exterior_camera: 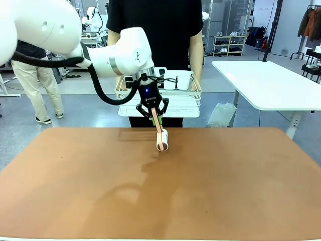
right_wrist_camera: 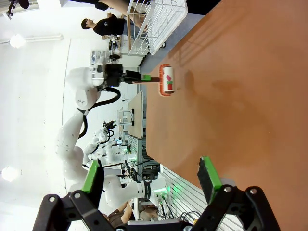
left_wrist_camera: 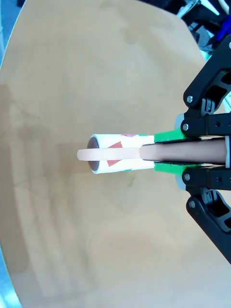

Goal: Clean the table.
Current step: Clean the table with the Lint Roller when the human lifts the Dish drying rack.

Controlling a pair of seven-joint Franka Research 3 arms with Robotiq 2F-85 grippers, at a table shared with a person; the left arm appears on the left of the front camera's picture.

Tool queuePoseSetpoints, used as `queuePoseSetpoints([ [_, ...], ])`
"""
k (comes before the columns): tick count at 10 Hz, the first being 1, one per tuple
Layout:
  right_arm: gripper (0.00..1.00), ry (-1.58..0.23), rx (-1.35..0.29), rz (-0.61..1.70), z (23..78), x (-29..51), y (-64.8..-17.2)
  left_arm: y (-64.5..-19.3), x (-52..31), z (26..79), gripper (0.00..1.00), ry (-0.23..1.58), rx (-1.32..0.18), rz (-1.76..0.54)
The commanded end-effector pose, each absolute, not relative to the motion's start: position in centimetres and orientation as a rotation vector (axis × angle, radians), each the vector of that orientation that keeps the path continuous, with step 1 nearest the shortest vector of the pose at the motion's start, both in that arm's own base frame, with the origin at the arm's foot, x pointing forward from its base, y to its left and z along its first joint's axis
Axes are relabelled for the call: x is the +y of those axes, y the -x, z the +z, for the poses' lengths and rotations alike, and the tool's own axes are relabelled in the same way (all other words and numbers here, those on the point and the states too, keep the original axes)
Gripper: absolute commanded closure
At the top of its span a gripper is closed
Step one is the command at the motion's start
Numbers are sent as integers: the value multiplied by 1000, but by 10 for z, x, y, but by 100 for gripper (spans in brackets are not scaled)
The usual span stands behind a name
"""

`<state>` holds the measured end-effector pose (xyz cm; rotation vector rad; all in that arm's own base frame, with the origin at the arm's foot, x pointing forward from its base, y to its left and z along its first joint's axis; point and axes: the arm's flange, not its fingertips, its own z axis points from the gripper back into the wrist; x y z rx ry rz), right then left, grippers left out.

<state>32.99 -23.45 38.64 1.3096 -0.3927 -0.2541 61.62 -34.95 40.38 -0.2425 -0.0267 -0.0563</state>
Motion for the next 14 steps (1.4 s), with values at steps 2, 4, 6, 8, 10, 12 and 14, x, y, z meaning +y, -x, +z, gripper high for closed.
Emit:
queuePoseSetpoints([
  [2,0,-1314,-400,-245,389,-235,-328,-580,-323,471,79,215,7,-40],
  [4,0,-1314,-400,-245,389,-235,-328,-574,-310,482,79,195,19,-37],
  [6,0,-1314,-400,-245,389,-235,-328,-560,-293,494,79,105,-9,-93],
  [8,0,-1314,-400,-245,389,-235,-328,-529,-219,509,79,-127,-65,-120],
  [10,0,-1314,-400,-245,389,-235,-328,-469,-139,528,79,-123,-140,-33],
  [12,0,-1314,-400,-245,389,-235,-328,-397,-77,538,79,-131,-177,65],
  [14,0,-1314,-400,-245,389,-235,-328,-364,-23,542,79,-40,-180,191],
])
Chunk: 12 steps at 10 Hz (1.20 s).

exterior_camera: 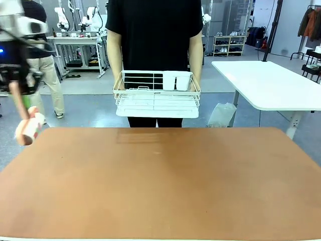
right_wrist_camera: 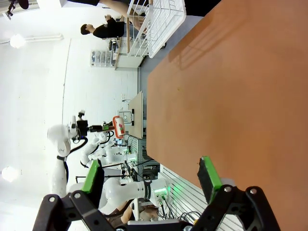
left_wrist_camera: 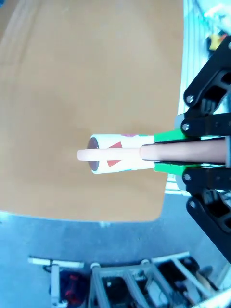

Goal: Clean the table.
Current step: Clean the table with the Lint Roller when the human lifts the Dish drying rack, then place the Lint Roller down when the Dish drying rack is positioned in the middle of the table.

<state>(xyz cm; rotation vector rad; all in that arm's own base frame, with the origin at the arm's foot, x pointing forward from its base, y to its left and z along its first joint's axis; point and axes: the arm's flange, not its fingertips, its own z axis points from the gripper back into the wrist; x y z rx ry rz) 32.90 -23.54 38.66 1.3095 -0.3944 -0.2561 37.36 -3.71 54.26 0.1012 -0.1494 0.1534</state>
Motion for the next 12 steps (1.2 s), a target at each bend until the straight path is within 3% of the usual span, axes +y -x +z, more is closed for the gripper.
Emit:
queuePoseSetpoints([
  [1,0,-1314,-400,-245,389,-235,-328,-360,-6,538,79,23,-206,190],
  [2,0,-1314,-400,-245,389,-235,-328,-365,0,531,79,76,-200,143],
  [3,0,-1314,-400,-245,389,-235,-328,-356,-15,542,79,-52,-163,196],
  [12,0,-1314,-400,-245,389,-235,-328,-356,-15,542,79,-52,-163,196],
])
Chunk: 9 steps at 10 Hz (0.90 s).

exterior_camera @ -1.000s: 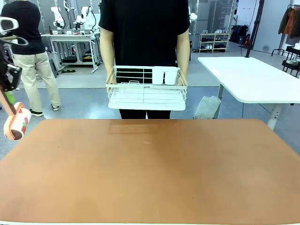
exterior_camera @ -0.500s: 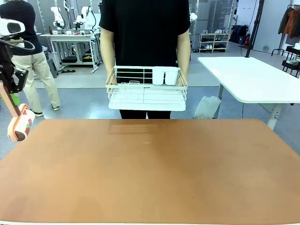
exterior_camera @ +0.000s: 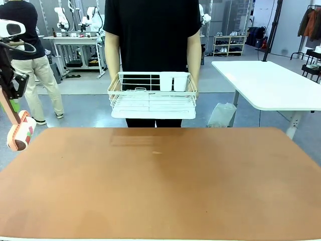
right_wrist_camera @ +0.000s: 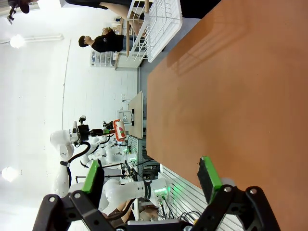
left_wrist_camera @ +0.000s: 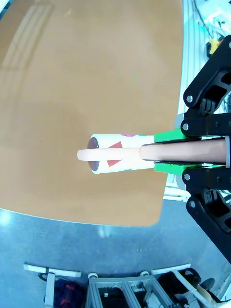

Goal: Clean the table.
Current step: Place the Lint Roller down when the Dish drying rack is positioned in the middle of the table.

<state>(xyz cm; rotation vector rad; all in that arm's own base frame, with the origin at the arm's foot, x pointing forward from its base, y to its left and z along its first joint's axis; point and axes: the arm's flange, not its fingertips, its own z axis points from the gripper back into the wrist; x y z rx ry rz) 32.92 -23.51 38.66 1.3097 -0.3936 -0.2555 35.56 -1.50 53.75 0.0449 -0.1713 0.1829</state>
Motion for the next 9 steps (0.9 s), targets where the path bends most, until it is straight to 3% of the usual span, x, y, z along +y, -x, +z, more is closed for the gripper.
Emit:
queuePoseSetpoints([
  [1,0,-1314,-400,-245,389,-235,-328,-356,-15,542,79,-52,-163,196],
  [9,0,-1314,-400,-245,389,-235,-328,-356,-15,542,79,-52,-163,196],
])
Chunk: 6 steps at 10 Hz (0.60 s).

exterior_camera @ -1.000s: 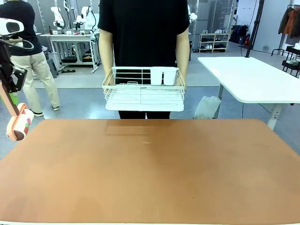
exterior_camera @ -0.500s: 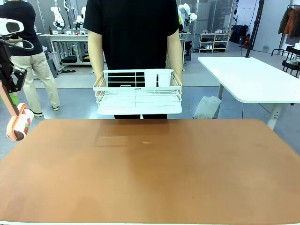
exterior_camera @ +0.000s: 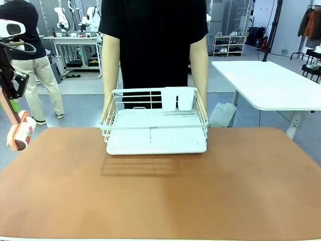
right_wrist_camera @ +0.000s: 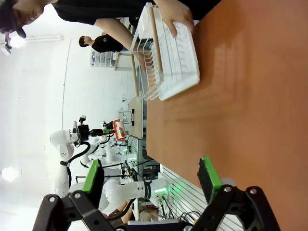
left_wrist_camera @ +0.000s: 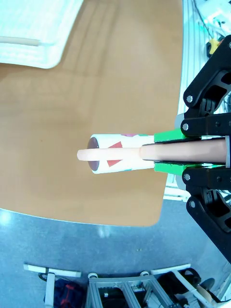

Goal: Clean the table.
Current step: Place the Lint Roller down when the Dish drying rack is positioned in the middle of the table.

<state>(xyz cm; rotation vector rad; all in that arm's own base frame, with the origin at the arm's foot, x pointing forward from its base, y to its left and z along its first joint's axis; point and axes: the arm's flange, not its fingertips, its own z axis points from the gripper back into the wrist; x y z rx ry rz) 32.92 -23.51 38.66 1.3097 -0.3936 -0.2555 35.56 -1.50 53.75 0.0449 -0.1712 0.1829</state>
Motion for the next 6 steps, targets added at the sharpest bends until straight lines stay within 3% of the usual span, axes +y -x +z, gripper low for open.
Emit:
queuePoseSetpoints([
  [1,0,-1314,-400,-245,389,-235,-328,-356,-15,542,79,-52,-163,196],
  [6,0,-1314,-400,-245,389,-235,-328,-356,-15,542,79,-52,-163,196],
])
